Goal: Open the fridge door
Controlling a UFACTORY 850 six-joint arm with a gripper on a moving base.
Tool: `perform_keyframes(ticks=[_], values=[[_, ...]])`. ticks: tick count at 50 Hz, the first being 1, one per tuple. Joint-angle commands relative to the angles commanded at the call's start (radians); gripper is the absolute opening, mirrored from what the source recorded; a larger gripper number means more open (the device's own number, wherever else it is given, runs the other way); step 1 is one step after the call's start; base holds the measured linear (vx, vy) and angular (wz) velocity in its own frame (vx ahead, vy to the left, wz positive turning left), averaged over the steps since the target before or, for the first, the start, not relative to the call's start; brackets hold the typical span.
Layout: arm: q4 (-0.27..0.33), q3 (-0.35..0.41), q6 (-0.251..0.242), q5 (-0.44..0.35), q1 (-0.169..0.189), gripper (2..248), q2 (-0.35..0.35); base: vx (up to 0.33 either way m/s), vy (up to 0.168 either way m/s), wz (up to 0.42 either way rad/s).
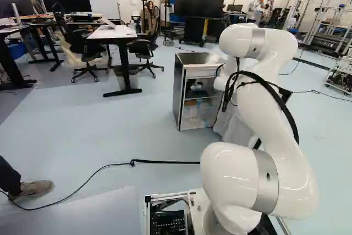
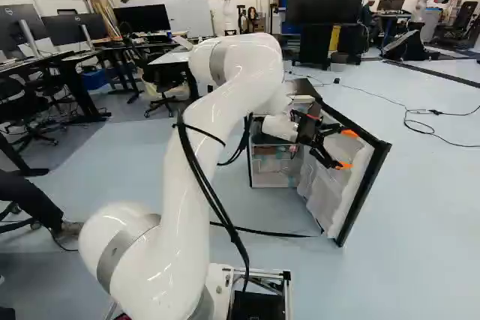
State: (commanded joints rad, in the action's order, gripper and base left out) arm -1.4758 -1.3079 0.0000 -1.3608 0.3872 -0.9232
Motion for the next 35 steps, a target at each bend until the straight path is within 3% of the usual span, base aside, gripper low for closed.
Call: perform_keyframes(ticks=[35], values=[[0.330, 0.232, 0.000, 0.163, -0.091, 247, 0.128, 0.000, 0.000, 0.000]])
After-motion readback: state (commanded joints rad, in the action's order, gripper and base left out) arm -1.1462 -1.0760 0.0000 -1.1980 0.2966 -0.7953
